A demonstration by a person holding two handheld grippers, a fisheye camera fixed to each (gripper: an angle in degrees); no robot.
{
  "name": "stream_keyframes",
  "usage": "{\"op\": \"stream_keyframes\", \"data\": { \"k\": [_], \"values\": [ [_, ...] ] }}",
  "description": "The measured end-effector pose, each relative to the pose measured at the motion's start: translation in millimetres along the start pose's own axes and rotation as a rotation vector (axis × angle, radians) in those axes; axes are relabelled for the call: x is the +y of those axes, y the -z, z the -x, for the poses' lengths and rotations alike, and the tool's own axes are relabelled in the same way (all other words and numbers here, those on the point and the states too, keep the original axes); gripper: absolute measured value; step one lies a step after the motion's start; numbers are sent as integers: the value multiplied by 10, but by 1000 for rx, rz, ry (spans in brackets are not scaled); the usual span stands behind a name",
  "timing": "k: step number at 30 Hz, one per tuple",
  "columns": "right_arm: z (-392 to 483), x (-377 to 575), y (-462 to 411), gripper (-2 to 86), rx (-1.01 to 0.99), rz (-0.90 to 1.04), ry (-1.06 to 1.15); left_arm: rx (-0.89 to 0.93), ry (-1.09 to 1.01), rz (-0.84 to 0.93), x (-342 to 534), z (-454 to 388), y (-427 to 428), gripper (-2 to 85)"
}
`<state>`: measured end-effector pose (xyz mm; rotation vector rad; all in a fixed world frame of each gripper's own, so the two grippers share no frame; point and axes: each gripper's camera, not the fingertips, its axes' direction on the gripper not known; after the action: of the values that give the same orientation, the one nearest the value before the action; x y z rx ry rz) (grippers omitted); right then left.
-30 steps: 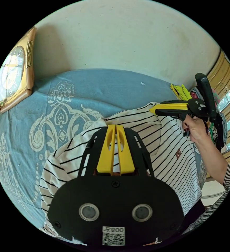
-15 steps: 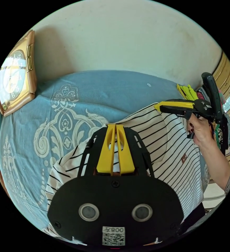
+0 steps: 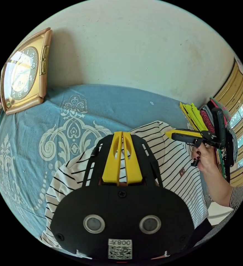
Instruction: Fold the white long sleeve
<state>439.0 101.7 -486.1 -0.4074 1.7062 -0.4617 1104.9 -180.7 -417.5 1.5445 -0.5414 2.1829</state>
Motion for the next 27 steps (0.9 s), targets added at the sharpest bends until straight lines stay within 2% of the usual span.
{"op": "stream_keyframes", "data": {
  "k": [2,6,10,12,15,16,20,22,27],
  "values": [
    [27,278,87,0,-55,16,30,38,-32,5,-24,-219,27,1],
    [112,1254,497,1,-19,-11,38,161,-111,53,38,-892,26,2],
    [14,2361,920,0,91,-30,-102,237,-234,166,134,-1730,-162,2],
    [-91,2743,901,0,126,16,-174,188,-272,243,136,-2040,-340,2],
    [-256,3178,1045,1,-21,-30,-228,169,-215,251,6,-2313,-368,4],
    [-305,3318,1183,1,-16,-64,-243,203,-218,237,-83,-2456,-302,5],
    [-572,3876,1709,3,136,-238,-370,263,-307,190,-332,-3119,-148,16],
    [-846,4298,1992,7,249,-295,-498,364,-391,229,-492,-3726,-267,30],
    [-1279,5025,2375,32,370,-342,-695,563,-590,299,-782,-5289,-666,60]
  ]
}}
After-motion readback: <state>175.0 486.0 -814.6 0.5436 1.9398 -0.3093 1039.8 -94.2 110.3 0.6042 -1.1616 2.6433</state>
